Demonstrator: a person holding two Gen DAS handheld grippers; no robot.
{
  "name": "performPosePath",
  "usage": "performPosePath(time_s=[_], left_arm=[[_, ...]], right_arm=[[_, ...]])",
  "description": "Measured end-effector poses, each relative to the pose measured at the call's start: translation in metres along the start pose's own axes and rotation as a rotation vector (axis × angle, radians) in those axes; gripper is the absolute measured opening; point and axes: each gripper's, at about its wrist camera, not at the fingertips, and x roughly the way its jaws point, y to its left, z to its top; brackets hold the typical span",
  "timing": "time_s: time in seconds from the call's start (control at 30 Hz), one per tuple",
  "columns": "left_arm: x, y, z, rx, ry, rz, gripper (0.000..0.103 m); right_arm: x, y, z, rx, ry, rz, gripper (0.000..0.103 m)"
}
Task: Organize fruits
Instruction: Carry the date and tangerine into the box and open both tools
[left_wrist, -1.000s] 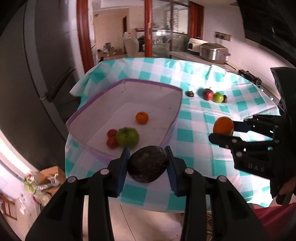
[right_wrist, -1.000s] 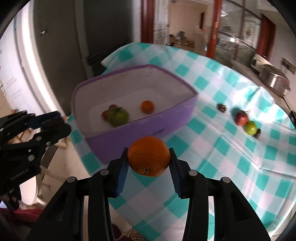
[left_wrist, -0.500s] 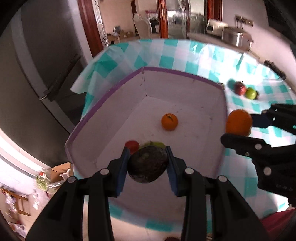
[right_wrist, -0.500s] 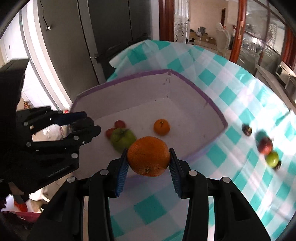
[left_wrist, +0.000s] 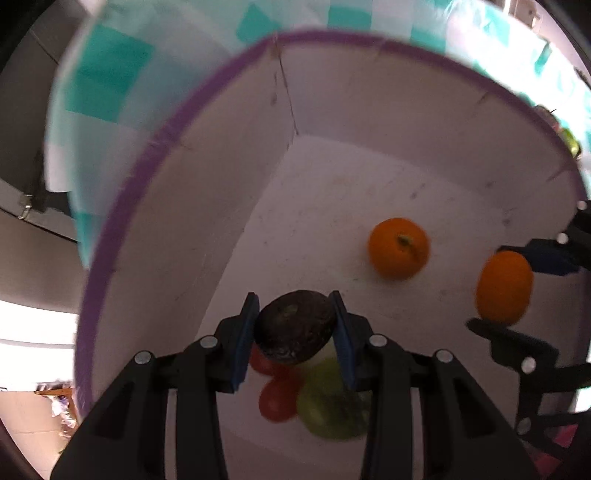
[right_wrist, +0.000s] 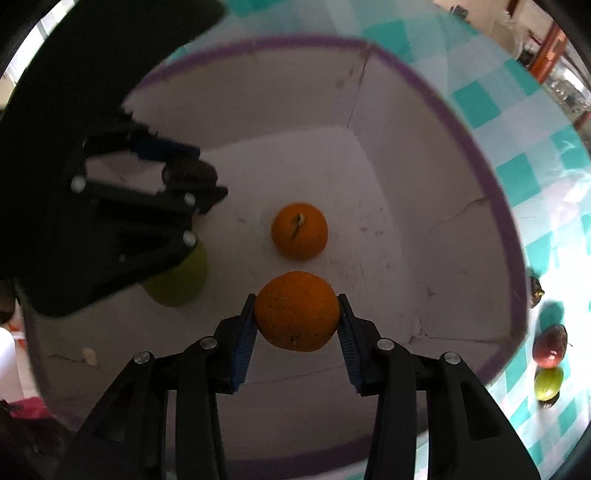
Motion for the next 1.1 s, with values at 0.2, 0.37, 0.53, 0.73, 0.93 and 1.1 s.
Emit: performPosePath(time_s=[0.2, 0.37, 0.53, 0.73, 0.93, 1.1], left_arm=[[0.022, 0.005, 0.014, -0.006, 0.070, -0.018, 0.039], [0.039, 0.004, 0.016, 0.001, 0.122, -0.019, 0.039], [0.043, 0.006, 0.017, -0.010, 0.128, -0.020, 0.039], [0.043, 0.008, 0.018, -0.013, 0.126, -0.017, 0.039], [0.037, 0.004, 0.029, -0.013, 0.126, -0.006, 0.042], [0.033, -0.001, 0.031, -0.002, 0.125, 0.008, 0.055]], right_arm=[[0.021, 0.000, 0.004, -0.026, 0.073, 0.034, 0.042], [0.026, 0.000, 0.003, -0.026, 0.096, 0.058, 0.042], [0.029, 0.001, 0.006, -0.042, 0.120, 0.061, 0.042], [0.029, 0.003, 0.007, -0.056, 0.126, 0.068, 0.042], [0.031, 0.001, 0.022, -0.028, 0.136, 0.058, 0.044], [0.026, 0.003, 0.023, -0.023, 0.123, 0.055, 0.054]])
